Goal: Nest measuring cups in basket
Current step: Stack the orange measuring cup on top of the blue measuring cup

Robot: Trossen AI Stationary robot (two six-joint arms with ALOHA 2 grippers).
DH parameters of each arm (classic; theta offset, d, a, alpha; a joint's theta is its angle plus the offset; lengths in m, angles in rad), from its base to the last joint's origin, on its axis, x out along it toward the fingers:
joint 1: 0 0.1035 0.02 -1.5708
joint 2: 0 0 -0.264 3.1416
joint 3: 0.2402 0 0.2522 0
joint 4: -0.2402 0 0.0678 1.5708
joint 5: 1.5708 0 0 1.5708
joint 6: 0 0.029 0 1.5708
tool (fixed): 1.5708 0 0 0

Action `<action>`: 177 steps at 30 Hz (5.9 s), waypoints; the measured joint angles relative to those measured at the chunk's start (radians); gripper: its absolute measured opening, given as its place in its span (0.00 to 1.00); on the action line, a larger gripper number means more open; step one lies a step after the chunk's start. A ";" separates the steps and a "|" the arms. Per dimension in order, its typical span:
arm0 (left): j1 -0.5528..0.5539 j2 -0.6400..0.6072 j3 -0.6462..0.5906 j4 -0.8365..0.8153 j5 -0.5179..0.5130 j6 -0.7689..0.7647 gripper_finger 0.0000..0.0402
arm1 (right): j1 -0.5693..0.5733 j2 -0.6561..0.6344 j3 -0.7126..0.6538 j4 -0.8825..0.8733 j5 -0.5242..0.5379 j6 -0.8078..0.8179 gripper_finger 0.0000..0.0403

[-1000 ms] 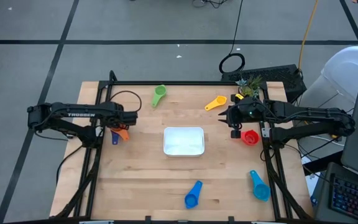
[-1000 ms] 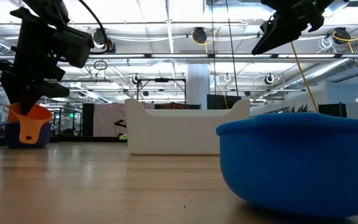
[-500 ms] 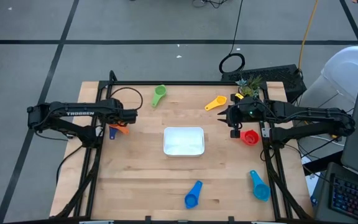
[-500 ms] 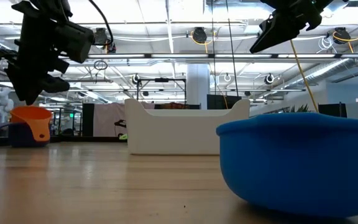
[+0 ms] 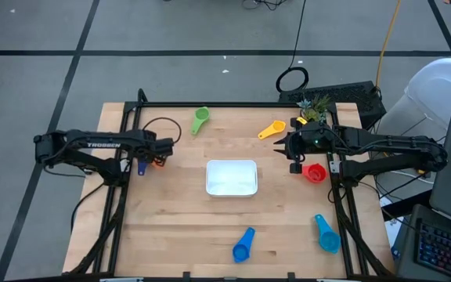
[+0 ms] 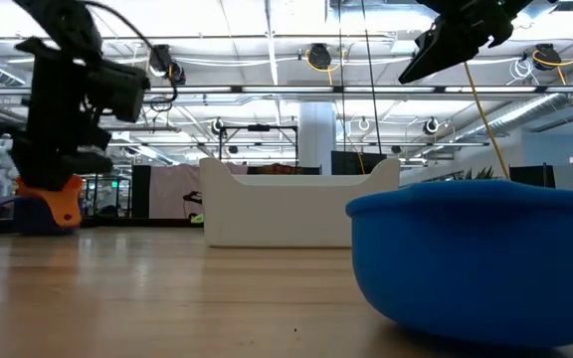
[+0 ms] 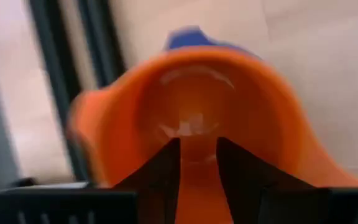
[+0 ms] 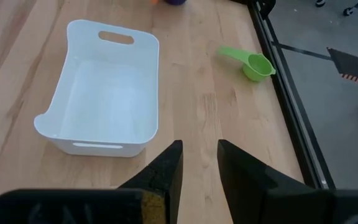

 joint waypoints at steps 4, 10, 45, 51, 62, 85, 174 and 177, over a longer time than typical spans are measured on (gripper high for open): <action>-0.004 -0.002 -0.081 0.086 0.062 -0.002 0.27 | 0.000 0.000 0.000 0.008 0.000 -0.001 0.24; -0.021 -0.003 -0.107 0.154 0.109 0.023 0.27 | 0.000 0.000 0.000 0.034 0.000 -0.004 0.24; -0.200 0.002 0.021 0.378 0.312 -0.021 0.00 | 0.000 0.000 0.000 0.080 0.000 -0.003 0.24; -0.255 0.002 0.086 0.361 0.234 -0.039 0.00 | 0.000 0.000 0.000 0.080 0.000 0.000 0.24; -0.305 0.001 0.093 0.316 0.121 0.024 0.00 | 0.000 0.000 0.000 0.080 0.000 0.000 0.24; -0.217 0.176 0.253 0.429 0.090 0.486 0.00 | 0.002 0.001 0.000 0.119 -0.034 0.080 0.24; -0.650 0.112 0.172 -0.273 0.210 -0.232 0.05 | 0.002 0.001 0.000 0.138 -0.075 0.040 0.24; -0.652 0.083 0.111 -0.290 0.355 -0.248 0.05 | 0.002 0.001 0.000 0.139 -0.076 0.050 0.24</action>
